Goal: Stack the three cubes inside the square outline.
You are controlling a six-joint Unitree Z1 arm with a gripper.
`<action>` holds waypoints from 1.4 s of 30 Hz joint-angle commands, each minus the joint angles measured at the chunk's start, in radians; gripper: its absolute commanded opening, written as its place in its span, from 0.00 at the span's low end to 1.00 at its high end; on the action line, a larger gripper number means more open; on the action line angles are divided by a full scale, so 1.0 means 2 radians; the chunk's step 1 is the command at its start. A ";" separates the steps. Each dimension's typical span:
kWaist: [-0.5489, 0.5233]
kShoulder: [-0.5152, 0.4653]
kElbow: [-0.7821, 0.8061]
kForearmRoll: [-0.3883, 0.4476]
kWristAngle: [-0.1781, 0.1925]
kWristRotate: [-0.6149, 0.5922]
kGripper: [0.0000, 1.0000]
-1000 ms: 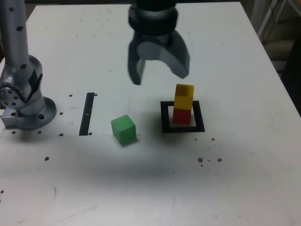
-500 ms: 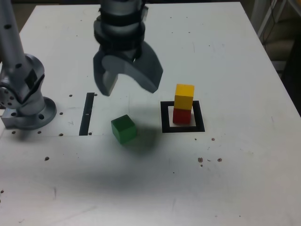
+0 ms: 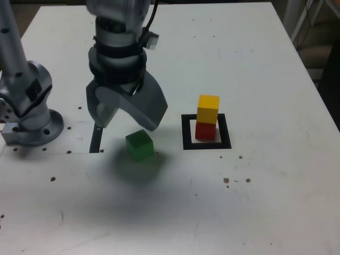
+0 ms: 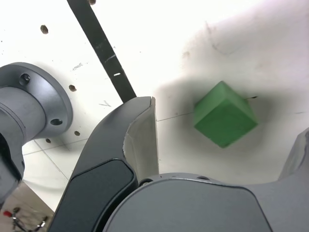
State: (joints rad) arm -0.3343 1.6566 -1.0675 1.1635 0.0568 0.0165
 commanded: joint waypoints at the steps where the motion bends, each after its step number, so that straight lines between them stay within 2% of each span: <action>1: -0.004 -0.001 0.004 -0.003 0.004 0.014 1.00; 5: -0.005 0.000 0.013 -0.004 0.011 0.063 1.00; 12: -0.007 -0.007 0.028 -0.016 0.025 0.213 1.00; 15: -0.009 -0.012 0.031 -0.028 0.028 0.252 1.00; 29: -0.012 0.005 0.026 -0.059 0.044 0.264 0.99; 42: -0.022 0.051 0.033 -0.097 0.043 0.261 0.98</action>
State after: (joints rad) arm -0.3764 1.7545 -1.0040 0.9712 0.1442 0.5404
